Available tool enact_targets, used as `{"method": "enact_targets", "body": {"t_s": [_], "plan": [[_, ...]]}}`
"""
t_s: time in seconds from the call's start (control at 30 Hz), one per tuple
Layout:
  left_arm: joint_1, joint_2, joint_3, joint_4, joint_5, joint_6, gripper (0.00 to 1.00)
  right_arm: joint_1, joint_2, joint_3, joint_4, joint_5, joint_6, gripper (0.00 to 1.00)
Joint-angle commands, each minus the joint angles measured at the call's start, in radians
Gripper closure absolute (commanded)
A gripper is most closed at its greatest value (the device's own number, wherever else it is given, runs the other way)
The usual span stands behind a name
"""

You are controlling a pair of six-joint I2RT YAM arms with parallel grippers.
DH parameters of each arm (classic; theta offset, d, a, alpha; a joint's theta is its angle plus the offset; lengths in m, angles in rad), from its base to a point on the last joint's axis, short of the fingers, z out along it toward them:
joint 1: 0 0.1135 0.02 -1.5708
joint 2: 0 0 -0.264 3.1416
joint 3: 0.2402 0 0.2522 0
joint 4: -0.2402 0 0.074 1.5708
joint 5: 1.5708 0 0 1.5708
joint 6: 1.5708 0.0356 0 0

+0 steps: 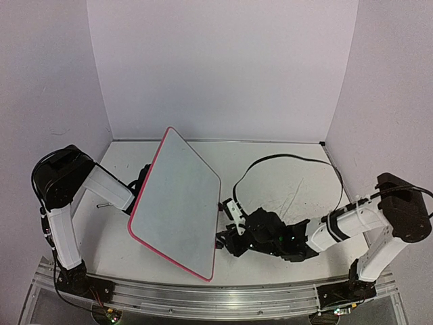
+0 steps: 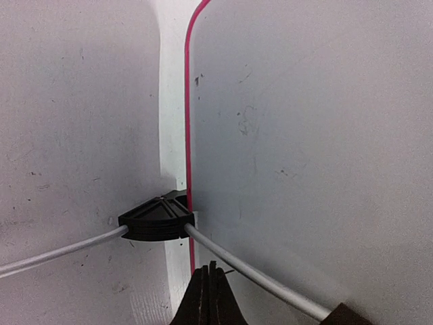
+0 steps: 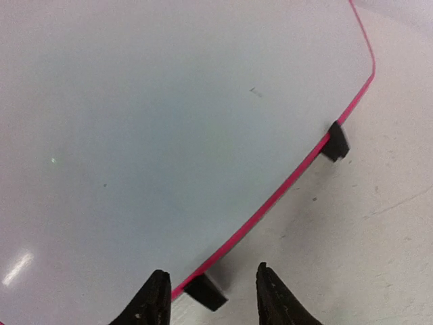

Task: Write a sentence on the whiteboard
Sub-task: Adjust the whiteboard at the center of the board.

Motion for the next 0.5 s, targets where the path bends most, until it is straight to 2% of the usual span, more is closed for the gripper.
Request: {"method": "enact_targets", "body": {"t_s": [0.0,0.03,0.2,0.47], "plan": [[0.005,-0.044,0.007,-0.038,-0.007,0.069,0.96,-0.132,-0.079,0.049,-0.128,-0.045,-0.112,0.45],[0.005,-0.046,0.006,-0.047,-0.010,0.074,0.95,-0.169,-0.076,0.062,-0.140,-0.082,-0.139,0.41],[0.017,-0.082,-0.004,-0.094,-0.036,0.105,0.87,-0.313,0.044,0.176,-0.250,-0.201,-0.298,0.38],[0.039,-0.092,0.018,-0.150,-0.044,0.138,0.79,-0.329,0.265,0.400,-0.337,-0.334,-0.535,0.39]]}}
